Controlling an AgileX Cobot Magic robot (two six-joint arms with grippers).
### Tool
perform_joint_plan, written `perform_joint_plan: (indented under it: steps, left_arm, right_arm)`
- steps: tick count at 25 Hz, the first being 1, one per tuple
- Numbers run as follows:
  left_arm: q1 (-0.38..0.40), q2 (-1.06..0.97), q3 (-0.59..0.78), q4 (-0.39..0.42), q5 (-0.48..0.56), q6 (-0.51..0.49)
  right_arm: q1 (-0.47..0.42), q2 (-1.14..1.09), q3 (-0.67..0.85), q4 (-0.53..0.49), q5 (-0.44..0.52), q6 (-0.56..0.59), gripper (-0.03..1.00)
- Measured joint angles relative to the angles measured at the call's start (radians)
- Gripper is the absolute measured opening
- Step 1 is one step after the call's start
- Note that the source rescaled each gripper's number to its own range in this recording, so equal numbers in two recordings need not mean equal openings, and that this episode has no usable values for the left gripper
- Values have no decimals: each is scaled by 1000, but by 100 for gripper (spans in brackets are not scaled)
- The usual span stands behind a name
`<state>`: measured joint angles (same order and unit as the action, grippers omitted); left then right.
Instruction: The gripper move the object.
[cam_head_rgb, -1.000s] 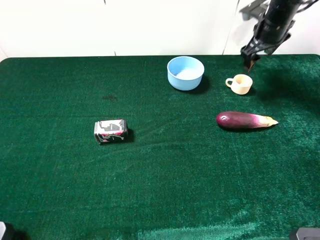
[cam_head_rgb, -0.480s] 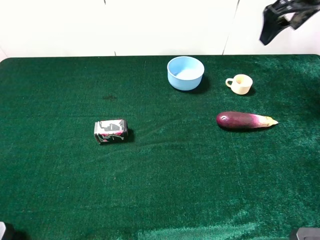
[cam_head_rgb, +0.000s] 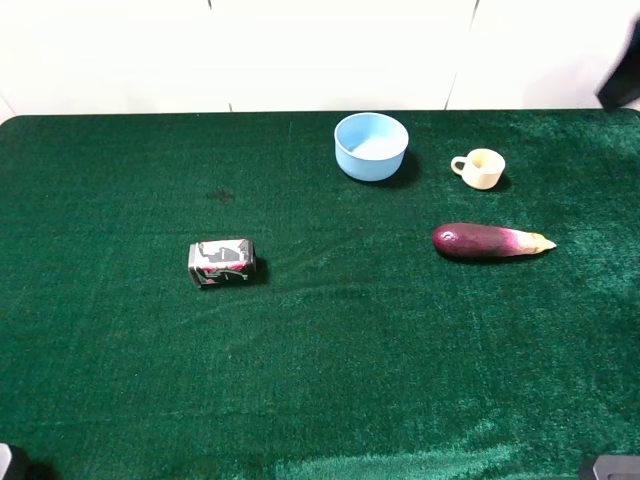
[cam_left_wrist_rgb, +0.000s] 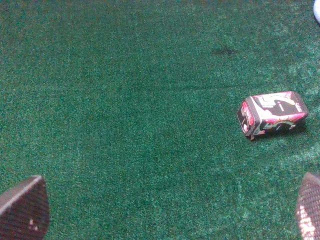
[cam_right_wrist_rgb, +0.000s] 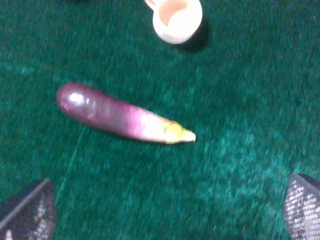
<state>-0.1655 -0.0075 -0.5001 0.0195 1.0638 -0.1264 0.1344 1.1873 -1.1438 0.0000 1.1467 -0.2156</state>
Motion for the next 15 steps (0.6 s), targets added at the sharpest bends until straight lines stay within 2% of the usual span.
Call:
perform_joint_plan:
  steps: [15]
  left_arm:
    - [0, 0, 0, 0, 0, 0]
  right_arm:
    - [0, -760, 427, 88, 5, 54, 100]
